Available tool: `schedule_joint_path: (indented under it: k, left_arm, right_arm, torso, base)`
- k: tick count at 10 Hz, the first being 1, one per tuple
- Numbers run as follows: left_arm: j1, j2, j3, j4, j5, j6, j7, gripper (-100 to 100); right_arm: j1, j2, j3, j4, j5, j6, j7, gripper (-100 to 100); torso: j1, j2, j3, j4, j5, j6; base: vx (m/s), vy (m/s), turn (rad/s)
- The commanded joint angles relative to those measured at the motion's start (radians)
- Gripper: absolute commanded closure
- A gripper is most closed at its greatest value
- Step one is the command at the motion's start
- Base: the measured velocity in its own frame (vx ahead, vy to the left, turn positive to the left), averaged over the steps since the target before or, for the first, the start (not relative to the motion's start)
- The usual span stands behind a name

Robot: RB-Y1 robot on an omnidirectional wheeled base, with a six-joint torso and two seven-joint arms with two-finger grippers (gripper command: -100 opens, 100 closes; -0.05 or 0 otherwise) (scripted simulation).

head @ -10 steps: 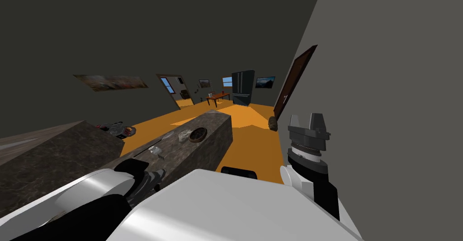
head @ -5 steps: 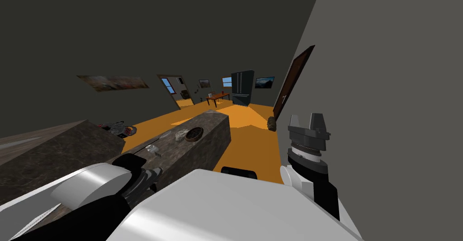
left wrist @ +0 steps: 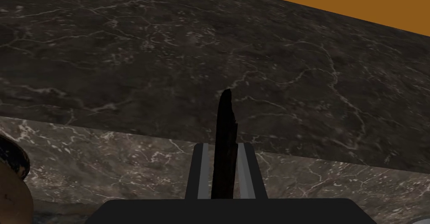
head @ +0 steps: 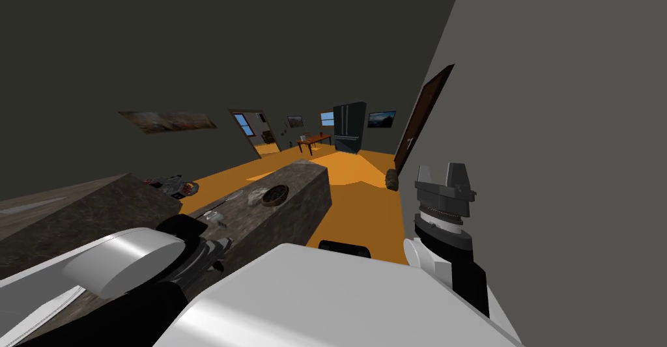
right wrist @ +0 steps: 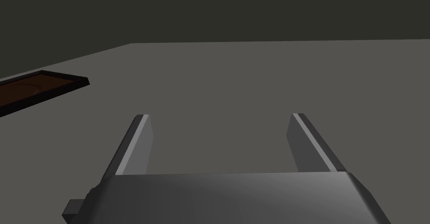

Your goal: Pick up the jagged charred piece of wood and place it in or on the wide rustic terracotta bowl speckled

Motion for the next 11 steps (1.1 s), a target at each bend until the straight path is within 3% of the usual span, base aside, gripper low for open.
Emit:
schedule_joint_path:
  k: [1,5,6,8,11]
  left_arm:
    - [0.002,0.007,0.033,-0.007,0.023,0.012,0.003,100]
    - [0.005,0.015,0.098,-0.027,0.063,0.03,0.002,100]
    - [0.006,0.018,0.131,-0.04,0.083,0.037,0.001,100]
    - [0.006,0.021,0.163,-0.057,0.102,0.043,-0.001,100]
    - [0.006,0.027,0.228,-0.128,0.139,0.052,-0.007,100]
  right_arm:
    - [0.0,0.0,0.0,0.0,0.0,0.0,0.0,0]
    - [0.0,0.0,0.0,0.0,0.0,0.0,0.0,0]
    - [0.0,0.0,0.0,0.0,0.0,0.0,0.0,0]
    - [0.0,0.0,0.0,0.0,0.0,0.0,0.0,0]
    - [0.0,0.0,0.0,0.0,0.0,0.0,0.0,0]
  torso:
    - [0.0,0.0,0.0,0.0,0.0,0.0]
    - [0.004,-0.003,-0.001,0.0,0.001,0.001]
    - [0.006,-0.005,-0.002,0.0,0.001,0.001]
    - [0.006,-0.013,-0.007,-0.001,0.001,0.003]
    - [0.01,-0.012,-0.006,-0.001,0.002,0.004]
  base:
    - [0.103,-0.001,0.014]
    - [0.132,0.033,0.011]
    - [0.234,0.056,0.016]
    - [0.27,0.067,0.004]
    - [0.238,0.111,0.002]
